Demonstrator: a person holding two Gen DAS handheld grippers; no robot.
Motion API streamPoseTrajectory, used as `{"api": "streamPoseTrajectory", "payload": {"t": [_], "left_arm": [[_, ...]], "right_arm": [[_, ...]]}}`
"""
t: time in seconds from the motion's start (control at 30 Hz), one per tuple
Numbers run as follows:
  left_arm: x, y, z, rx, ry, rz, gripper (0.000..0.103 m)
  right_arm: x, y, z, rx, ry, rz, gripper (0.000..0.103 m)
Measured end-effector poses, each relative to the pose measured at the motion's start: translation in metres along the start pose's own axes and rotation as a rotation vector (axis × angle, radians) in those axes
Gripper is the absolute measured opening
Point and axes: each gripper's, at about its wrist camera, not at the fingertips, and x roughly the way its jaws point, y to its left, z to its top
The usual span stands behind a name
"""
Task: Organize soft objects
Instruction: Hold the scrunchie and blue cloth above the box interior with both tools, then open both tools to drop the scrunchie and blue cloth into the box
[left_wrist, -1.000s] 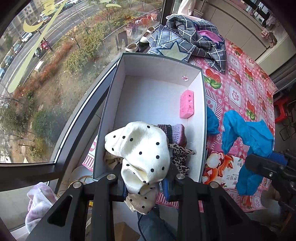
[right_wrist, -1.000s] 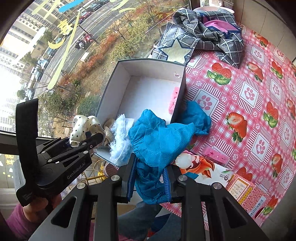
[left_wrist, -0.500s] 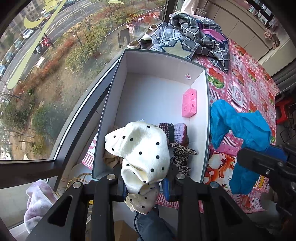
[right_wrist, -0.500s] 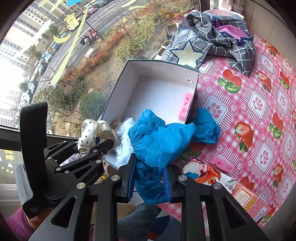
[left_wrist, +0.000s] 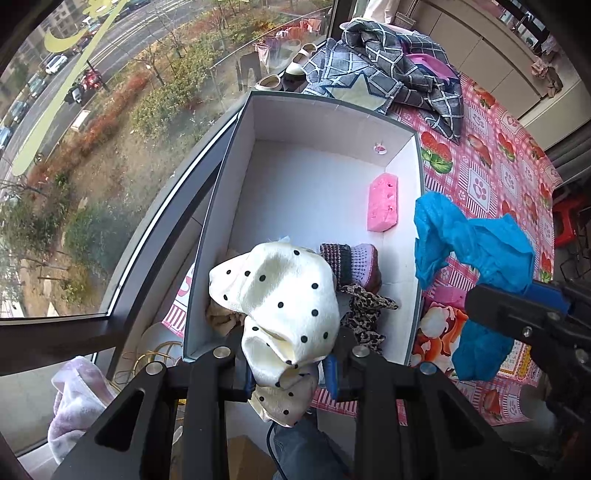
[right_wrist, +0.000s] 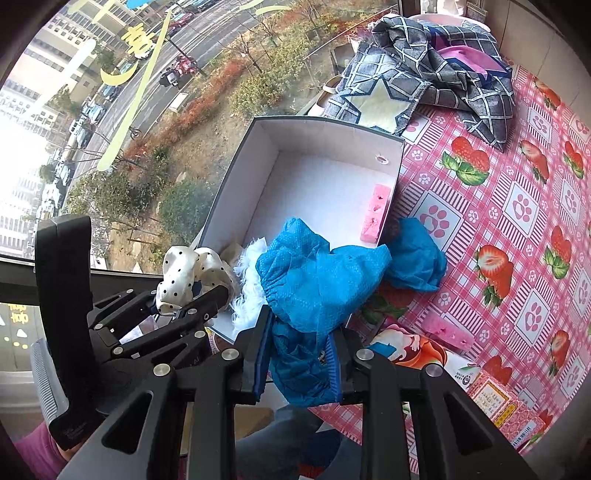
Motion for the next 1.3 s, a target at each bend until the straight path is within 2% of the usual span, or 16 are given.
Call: {"api": "streamPoseTrajectory", "payload": {"t": [0.57, 1.03, 1.1, 1.13, 1.17, 1.2, 1.23, 1.27, 1.3], "left_arm": [[0.021, -0.006, 0.027, 0.031, 0.026, 0.049, 0.030], [0.030, -0.007, 0.030, 0.041, 0.039, 0.039, 0.031], [0.029, -0.006, 0.031, 0.042, 0.032, 0.022, 0.035], [0.027, -0.006, 0.031, 0.045, 0.023, 0.013, 0.042], [0.025, -0.007, 0.031, 0.048, 0.009, 0.013, 0.054], [0.023, -0.007, 0.030, 0.049, -0.011, 0.019, 0.062], [0.020, -0.007, 0.030, 0.048, -0.030, 0.024, 0.080], [0.018, -0.007, 0.031, 0.047, -0.043, 0.025, 0.085], [0.018, -0.007, 0.031, 0.047, -0.036, 0.022, 0.085]], "right_arm": [[0.014, -0.004, 0.029, 0.029, 0.000, 0.012, 0.028], [0.029, -0.007, 0.047, 0.059, 0.016, 0.024, 0.028], [0.030, -0.007, 0.048, 0.060, 0.017, 0.023, 0.028], [0.030, -0.007, 0.050, 0.061, 0.014, 0.021, 0.028], [0.030, -0.006, 0.051, 0.059, 0.011, 0.018, 0.028], [0.029, -0.006, 0.052, 0.058, 0.010, 0.015, 0.028], [0.029, -0.006, 0.054, 0.055, 0.011, 0.018, 0.028], [0.029, -0.007, 0.055, 0.052, 0.012, 0.021, 0.028], [0.029, -0.007, 0.055, 0.047, 0.014, 0.021, 0.030]]}}
